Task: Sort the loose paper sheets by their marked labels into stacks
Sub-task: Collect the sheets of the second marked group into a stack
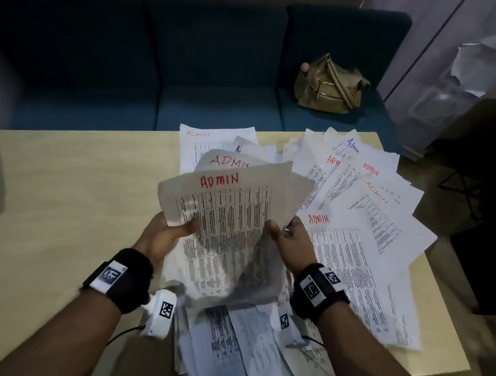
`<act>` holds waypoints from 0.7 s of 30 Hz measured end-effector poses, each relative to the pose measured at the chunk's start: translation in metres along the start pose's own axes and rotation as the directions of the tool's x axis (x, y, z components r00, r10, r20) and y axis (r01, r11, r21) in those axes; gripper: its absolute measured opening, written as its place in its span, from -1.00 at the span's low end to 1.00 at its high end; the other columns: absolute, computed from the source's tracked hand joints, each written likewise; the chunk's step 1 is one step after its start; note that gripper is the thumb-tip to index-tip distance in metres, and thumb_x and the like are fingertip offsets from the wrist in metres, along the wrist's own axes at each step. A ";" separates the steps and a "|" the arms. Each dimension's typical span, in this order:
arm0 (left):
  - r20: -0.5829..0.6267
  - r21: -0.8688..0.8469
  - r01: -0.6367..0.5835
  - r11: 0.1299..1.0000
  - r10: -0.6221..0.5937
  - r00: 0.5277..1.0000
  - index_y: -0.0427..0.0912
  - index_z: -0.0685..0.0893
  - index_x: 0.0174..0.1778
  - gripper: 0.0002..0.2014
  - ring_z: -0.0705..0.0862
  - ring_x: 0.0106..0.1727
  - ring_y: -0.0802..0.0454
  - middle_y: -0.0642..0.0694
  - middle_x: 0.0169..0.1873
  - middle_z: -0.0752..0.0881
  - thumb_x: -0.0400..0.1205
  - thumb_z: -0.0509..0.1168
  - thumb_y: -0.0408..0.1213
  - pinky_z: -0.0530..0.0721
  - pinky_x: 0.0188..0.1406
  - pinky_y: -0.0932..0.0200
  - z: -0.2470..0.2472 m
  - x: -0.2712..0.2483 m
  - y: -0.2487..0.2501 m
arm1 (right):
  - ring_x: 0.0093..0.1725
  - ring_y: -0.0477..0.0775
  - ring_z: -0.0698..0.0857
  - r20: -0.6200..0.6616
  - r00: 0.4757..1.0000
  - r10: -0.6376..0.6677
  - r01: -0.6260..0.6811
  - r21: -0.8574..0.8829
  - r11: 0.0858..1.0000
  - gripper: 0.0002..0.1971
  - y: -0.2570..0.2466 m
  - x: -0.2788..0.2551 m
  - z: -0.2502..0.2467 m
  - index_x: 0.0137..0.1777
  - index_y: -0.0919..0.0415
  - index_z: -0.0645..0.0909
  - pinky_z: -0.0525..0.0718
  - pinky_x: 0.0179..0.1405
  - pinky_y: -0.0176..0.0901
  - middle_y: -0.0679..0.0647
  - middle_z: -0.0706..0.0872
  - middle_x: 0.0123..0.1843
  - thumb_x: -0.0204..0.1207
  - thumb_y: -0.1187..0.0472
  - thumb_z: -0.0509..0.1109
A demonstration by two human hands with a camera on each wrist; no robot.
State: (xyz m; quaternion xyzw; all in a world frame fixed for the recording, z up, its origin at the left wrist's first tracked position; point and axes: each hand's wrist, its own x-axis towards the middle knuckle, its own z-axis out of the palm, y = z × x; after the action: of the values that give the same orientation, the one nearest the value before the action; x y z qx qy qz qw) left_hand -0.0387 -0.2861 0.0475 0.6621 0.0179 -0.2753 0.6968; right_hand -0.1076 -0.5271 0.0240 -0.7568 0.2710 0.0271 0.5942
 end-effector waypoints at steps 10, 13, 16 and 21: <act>-0.035 0.132 0.080 0.988 -0.076 0.997 0.14 0.69 0.16 -0.53 0.69 0.24 0.09 0.11 0.13 0.77 0.35 0.49 0.15 0.49 0.45 -0.10 0.011 0.002 -0.024 | -0.01 -0.01 0.80 0.021 0.999 -0.037 0.033 0.150 0.988 -0.58 0.000 -0.010 -0.012 0.16 0.25 0.62 0.75 -0.03 -0.18 0.07 0.81 0.02 0.38 0.64 0.25; -0.123 0.238 0.046 0.970 -0.017 0.992 0.00 0.67 0.27 -0.65 0.70 0.22 0.02 0.02 0.16 0.76 0.55 0.44 -0.15 0.57 0.37 -0.12 0.014 0.008 -0.033 | 0.21 0.03 0.70 0.063 0.998 0.020 -0.022 0.041 0.999 -0.48 0.021 -0.005 -0.041 0.33 0.16 0.53 0.64 0.23 -0.04 0.05 0.72 0.23 0.43 0.61 0.27; -0.225 0.290 0.115 0.950 -0.049 0.973 -0.09 0.66 0.32 -0.70 0.71 0.05 0.00 0.01 0.03 0.77 0.65 0.34 -0.24 0.66 0.14 0.05 0.016 0.012 -0.040 | 0.38 0.15 0.55 -0.336 0.939 0.070 -0.168 -0.272 0.947 -0.51 0.049 0.004 -0.086 0.40 0.16 0.50 0.47 0.38 0.03 0.12 0.56 0.41 0.47 0.38 0.43; -0.228 0.386 0.197 0.901 -0.113 0.967 -0.12 0.63 0.33 -0.67 0.71 -0.04 -0.04 -0.04 -0.01 0.75 0.68 0.26 -0.11 0.61 -0.17 0.16 0.022 0.006 -0.058 | 0.49 0.40 0.33 -0.596 0.736 0.320 -0.574 -0.300 0.762 -0.20 0.080 -0.006 -0.126 0.53 0.22 0.27 0.37 0.39 0.40 0.34 0.36 0.49 0.35 0.07 0.59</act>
State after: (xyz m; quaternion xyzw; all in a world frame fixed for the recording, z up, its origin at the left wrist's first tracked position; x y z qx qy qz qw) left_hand -0.0651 -0.3071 -0.0052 0.8127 0.0834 -0.2597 0.5149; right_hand -0.1833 -0.6520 -0.0074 -0.7638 0.5828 0.0366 0.2750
